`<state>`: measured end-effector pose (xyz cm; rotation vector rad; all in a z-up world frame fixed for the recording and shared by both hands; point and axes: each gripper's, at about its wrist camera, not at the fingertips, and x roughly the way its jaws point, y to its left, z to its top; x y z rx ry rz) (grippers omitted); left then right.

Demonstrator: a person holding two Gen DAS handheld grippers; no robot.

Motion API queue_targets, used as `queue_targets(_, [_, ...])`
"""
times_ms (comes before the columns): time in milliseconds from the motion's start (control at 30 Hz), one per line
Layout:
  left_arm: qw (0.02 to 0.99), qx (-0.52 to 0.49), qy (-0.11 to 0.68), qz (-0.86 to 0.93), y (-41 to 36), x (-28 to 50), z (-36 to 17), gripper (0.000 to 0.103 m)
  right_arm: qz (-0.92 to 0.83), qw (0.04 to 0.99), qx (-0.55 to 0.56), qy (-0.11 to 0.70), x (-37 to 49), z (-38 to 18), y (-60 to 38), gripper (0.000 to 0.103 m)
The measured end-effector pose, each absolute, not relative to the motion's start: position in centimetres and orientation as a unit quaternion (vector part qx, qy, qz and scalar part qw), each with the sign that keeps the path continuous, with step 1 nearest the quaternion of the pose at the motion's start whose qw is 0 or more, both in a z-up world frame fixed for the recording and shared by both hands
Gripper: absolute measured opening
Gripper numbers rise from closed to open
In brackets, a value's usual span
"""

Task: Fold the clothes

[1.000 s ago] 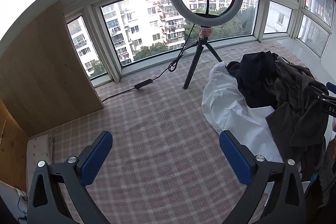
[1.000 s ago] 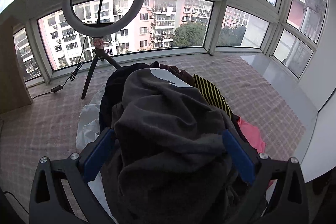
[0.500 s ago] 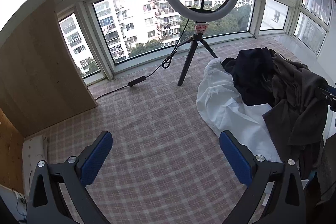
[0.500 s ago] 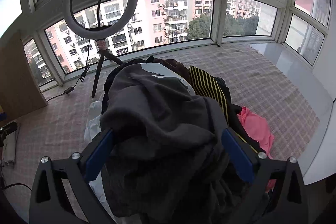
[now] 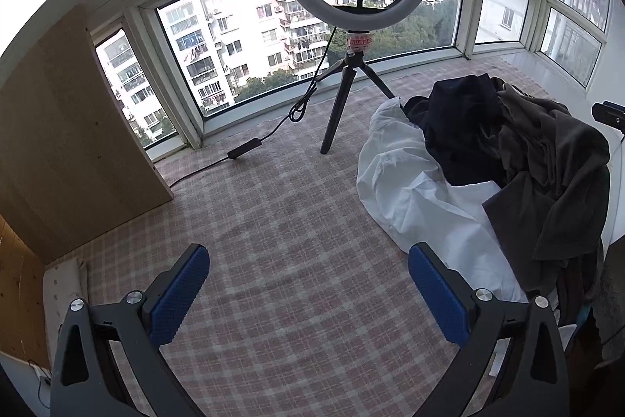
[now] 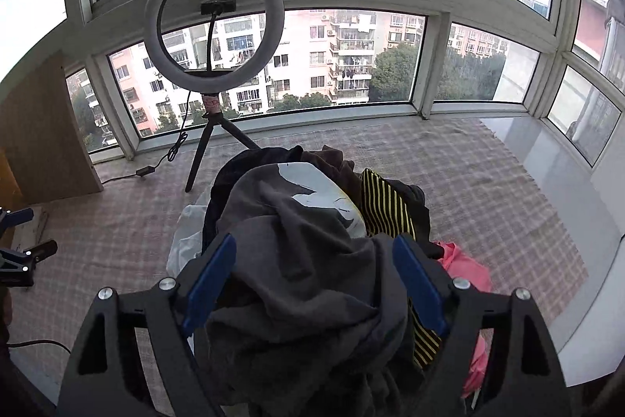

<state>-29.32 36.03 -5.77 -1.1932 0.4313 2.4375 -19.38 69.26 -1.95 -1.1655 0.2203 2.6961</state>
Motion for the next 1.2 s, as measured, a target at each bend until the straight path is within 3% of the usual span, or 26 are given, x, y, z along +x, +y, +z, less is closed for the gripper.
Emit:
queue_targets(100, [0.198, -0.426, 0.160, 0.868, 36.4, -29.3, -5.9, 0.102, 0.901, 0.075, -0.419, 0.083, -20.0, -3.4, 69.2, 0.063])
queue_targets(367, [0.208, -0.430, 0.162, 0.864, 37.3, -29.1, -6.4, 0.102, 0.889, 0.073, -0.445, 0.080, -18.5, -6.4, 68.1, 0.061])
queue_targets(433, [0.213, -0.431, 0.164, 0.861, 37.6, -28.9, -6.4, 0.102, 0.887, 0.069, -0.447, 0.089, -18.3, -6.8, 68.3, 0.022])
queue_targets(533, [0.218, -0.427, 0.174, 0.860, 38.0, -28.5, -6.2, 0.102, 0.893, 0.053, -0.428, 0.129, -17.7, -6.4, 69.3, 0.011])
queue_targets(700, [0.212, -0.414, 0.169, 0.869, 36.7, -28.0, -5.0, 0.102, 0.906, 0.029, -0.367, 0.209, -16.4, -3.4, 71.4, 0.008])
queue_targets(867, [0.203, -0.405, 0.144, 0.879, 33.6, -27.8, -3.6, 0.102, 0.920, -0.012, -0.276, 0.277, -16.7, 3.8, 72.6, 0.008])
queue_targets(1200, [0.169, -0.377, 0.096, 0.905, 23.8, -25.8, -0.6, 0.102, 0.957, -0.098, -0.200, 0.187, -22.1, 20.9, 60.5, 0.005])
